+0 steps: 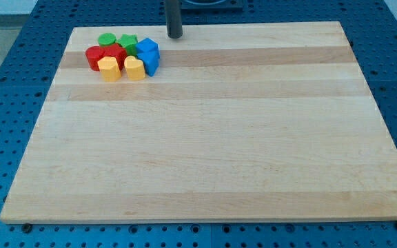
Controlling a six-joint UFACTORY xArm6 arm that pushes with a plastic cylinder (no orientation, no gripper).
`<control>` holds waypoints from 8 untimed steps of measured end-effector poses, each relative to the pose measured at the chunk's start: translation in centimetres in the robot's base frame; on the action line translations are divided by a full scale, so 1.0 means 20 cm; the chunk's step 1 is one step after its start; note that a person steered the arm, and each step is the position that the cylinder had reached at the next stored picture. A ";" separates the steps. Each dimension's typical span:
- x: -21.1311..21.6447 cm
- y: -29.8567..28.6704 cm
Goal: Push the red circle closer to the heart
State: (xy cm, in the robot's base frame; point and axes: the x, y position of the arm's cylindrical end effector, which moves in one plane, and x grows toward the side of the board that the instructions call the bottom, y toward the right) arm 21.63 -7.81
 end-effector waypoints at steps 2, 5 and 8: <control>-0.08 -0.79; 0.20 -1.13; 0.38 -0.99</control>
State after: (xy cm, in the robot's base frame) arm 29.25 -27.55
